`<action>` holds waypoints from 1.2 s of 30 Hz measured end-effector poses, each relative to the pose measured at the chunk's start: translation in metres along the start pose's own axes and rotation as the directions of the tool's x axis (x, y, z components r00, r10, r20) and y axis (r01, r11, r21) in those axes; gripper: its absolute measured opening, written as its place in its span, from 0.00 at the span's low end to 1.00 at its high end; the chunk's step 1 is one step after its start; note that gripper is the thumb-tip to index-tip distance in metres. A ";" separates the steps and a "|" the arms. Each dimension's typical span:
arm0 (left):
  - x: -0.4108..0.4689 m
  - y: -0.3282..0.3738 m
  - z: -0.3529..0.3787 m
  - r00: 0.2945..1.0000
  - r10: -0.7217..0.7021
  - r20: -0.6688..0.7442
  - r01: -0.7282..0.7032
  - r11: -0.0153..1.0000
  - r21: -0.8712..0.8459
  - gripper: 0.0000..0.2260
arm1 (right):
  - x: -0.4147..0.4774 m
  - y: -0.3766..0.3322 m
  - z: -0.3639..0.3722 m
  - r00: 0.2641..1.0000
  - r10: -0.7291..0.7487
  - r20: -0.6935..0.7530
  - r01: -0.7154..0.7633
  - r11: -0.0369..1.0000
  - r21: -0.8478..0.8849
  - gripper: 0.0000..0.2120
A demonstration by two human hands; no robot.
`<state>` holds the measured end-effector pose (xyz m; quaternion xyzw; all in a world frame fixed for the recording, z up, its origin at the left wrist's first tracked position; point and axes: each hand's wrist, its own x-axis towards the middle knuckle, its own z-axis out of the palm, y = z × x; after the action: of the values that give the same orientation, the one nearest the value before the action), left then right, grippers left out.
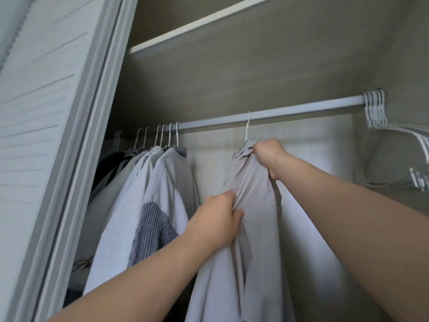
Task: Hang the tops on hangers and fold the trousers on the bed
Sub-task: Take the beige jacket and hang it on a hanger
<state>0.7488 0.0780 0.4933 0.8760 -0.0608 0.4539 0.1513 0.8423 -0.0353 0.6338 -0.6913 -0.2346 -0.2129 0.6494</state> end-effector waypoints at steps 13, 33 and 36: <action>-0.026 -0.064 -0.047 0.973 -0.187 -0.139 0.219 0.938 0.267 0.01 | -0.051 0.010 0.027 0.965 -0.223 0.136 0.258 0.890 -0.376 0.11; -0.052 -0.101 -0.082 0.956 -0.292 -0.039 0.293 0.929 0.226 0.04 | -0.006 0.046 0.169 0.879 -0.280 0.385 0.408 0.860 -0.306 0.14; -0.057 -0.103 -0.086 0.959 -0.284 0.002 0.278 0.938 0.207 0.05 | -0.007 0.056 0.170 0.877 -0.306 0.372 0.419 0.865 -0.277 0.14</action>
<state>0.6740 0.2007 0.4715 0.8936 0.1095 0.4176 0.1228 0.8683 0.1309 0.5735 -0.7629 -0.4208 -0.2575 0.4178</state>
